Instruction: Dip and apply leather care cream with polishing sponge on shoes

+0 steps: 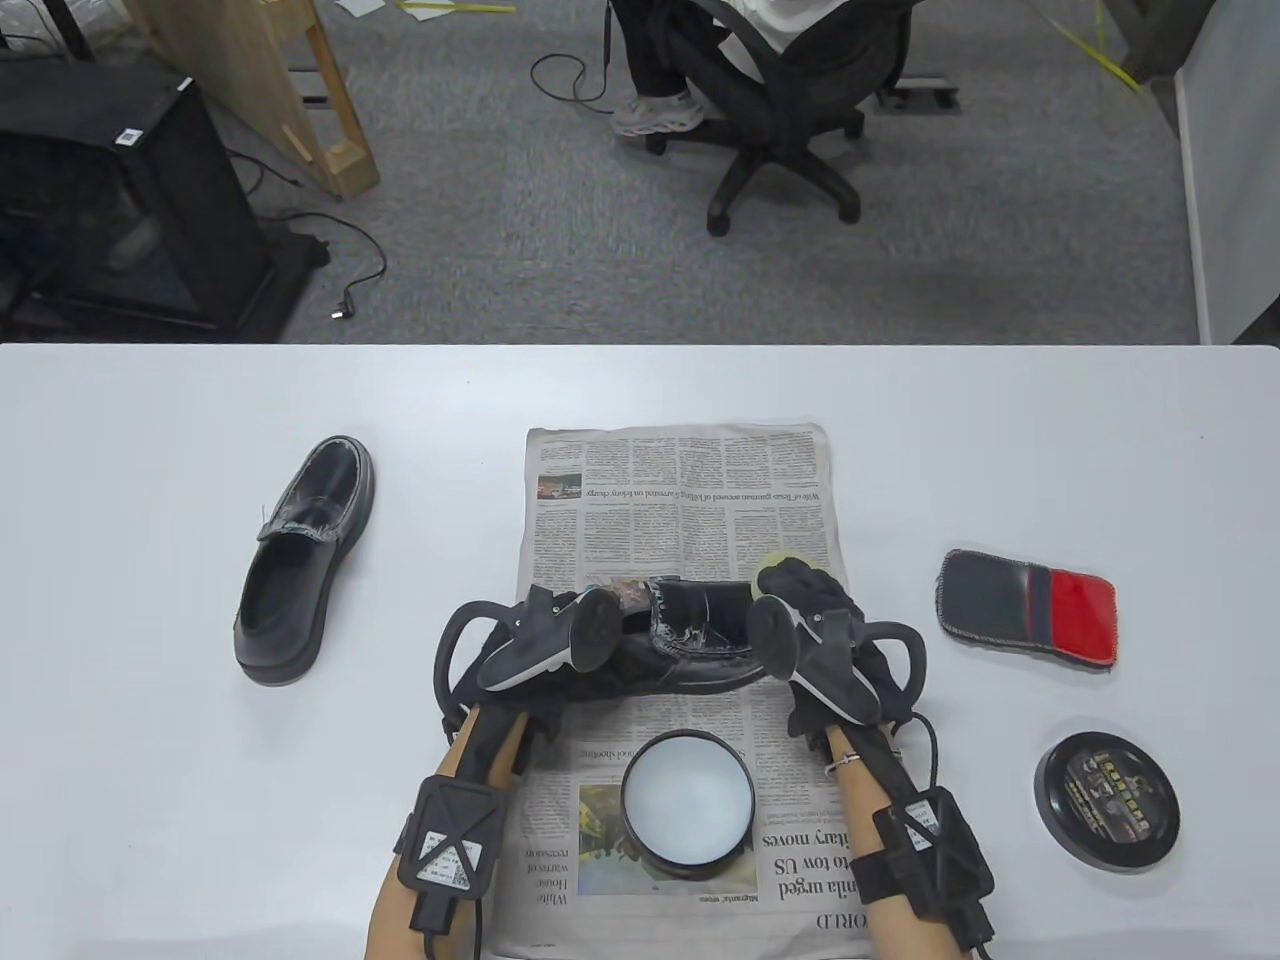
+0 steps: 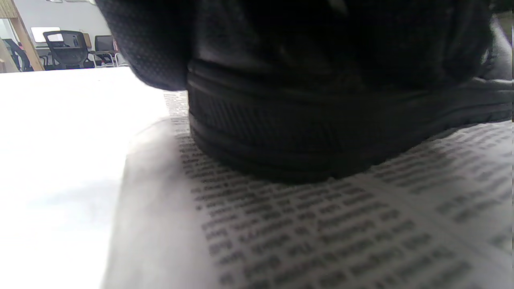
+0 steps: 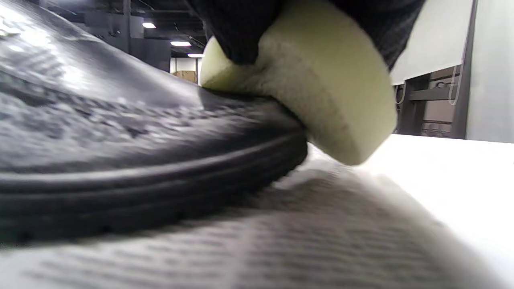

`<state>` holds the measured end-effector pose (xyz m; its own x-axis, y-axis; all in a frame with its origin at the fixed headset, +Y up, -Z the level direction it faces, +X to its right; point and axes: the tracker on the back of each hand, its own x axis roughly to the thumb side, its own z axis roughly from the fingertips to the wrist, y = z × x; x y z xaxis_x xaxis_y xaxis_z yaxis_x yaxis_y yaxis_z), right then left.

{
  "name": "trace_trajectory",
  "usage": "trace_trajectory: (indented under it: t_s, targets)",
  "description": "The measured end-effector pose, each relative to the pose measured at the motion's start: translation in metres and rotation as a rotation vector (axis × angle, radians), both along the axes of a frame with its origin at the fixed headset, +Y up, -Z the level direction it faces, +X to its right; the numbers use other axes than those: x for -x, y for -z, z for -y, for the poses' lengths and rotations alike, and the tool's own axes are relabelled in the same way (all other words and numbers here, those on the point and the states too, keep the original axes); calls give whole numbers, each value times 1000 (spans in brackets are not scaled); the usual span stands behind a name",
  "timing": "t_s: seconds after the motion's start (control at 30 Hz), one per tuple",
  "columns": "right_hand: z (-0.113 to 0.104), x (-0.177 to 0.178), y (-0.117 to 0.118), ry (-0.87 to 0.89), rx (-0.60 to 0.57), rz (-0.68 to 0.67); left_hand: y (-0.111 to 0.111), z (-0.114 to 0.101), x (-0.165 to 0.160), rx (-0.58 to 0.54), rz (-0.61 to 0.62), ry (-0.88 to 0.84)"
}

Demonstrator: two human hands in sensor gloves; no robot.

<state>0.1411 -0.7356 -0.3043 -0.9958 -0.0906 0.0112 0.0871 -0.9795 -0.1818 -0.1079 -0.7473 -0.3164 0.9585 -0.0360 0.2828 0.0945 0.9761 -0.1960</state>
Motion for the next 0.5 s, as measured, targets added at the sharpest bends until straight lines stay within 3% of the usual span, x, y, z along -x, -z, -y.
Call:
trace_trajectory:
  t_s: [0.17,0.33,0.43,0.5]
  targets:
    - [1,1,-23,-105,-12,-55,0,-1,-1,2,-8,15]
    - [-1,25,-46,-179,-62,-190,1,-1,-2,7,9,8]
    - [-3,35,-41,-136,-90,-207,1,0,-2,10,13,6]
    - [-2,37,-25,-93,-81,-169,1,0,-2,11,15,3]
